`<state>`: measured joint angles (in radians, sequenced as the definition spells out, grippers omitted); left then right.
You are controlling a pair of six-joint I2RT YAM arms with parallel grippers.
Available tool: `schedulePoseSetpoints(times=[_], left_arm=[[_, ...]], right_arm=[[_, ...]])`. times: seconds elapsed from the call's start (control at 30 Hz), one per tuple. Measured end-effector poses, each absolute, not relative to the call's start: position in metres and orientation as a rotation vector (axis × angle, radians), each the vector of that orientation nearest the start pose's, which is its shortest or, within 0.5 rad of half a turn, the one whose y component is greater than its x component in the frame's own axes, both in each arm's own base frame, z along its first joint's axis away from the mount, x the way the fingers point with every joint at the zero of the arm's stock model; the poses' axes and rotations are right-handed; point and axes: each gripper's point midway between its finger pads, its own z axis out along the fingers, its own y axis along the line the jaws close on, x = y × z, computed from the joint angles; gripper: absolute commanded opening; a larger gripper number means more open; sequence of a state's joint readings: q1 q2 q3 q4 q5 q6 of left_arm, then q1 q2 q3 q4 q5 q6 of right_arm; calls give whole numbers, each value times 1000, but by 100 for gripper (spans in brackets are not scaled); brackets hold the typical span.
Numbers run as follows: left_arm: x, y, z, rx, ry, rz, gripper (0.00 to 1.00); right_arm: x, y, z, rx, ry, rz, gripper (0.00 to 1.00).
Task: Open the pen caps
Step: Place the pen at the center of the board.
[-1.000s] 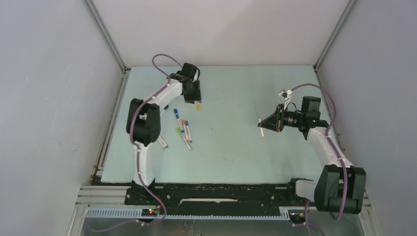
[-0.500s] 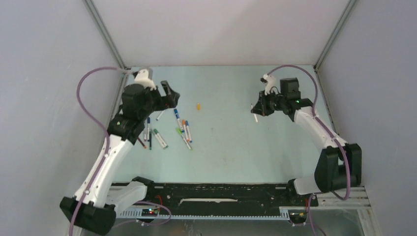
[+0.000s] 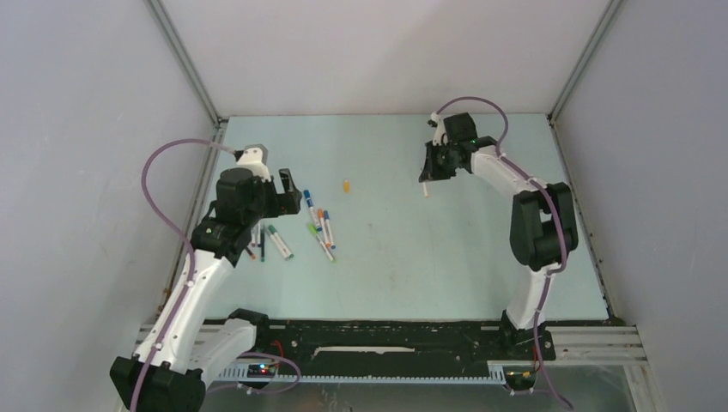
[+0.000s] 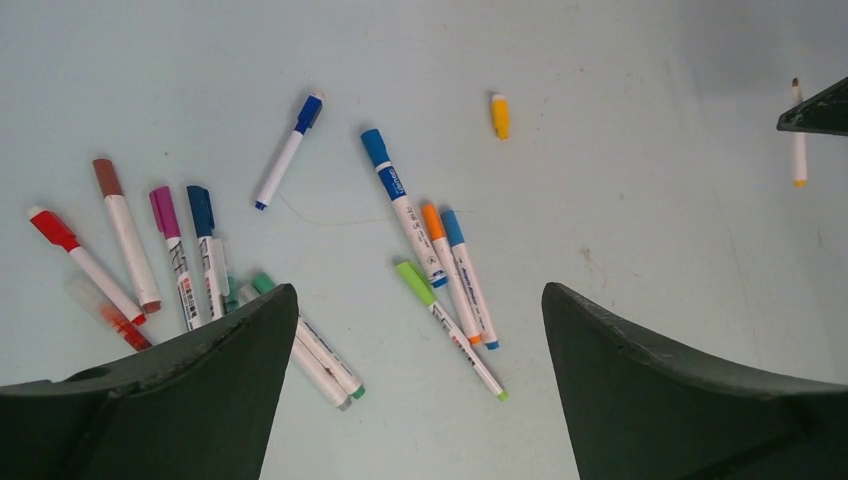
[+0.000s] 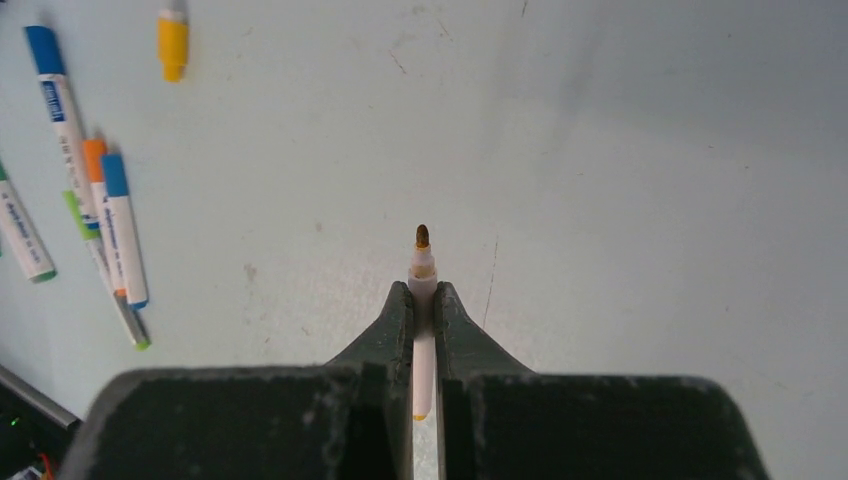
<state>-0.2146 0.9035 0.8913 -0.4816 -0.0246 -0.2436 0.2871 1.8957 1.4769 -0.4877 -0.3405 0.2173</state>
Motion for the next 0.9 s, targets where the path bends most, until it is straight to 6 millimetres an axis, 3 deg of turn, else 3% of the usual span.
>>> schedulePoseSetpoints(times=[0.3, 0.43, 0.67, 0.9], left_arm=[[297, -69, 217, -38, 2098, -243, 94], [298, -69, 215, -32, 2103, -238, 94], [298, -69, 213, -32, 2110, -237, 94], [299, -69, 212, -33, 2115, -235, 94]], right_arm=[[428, 208, 64, -191, 2648, 508, 0], [441, 206, 49, -155, 2678, 441, 0], [453, 203, 32, -130, 2708, 336, 2], [446, 205, 19, -147, 2746, 290, 8]])
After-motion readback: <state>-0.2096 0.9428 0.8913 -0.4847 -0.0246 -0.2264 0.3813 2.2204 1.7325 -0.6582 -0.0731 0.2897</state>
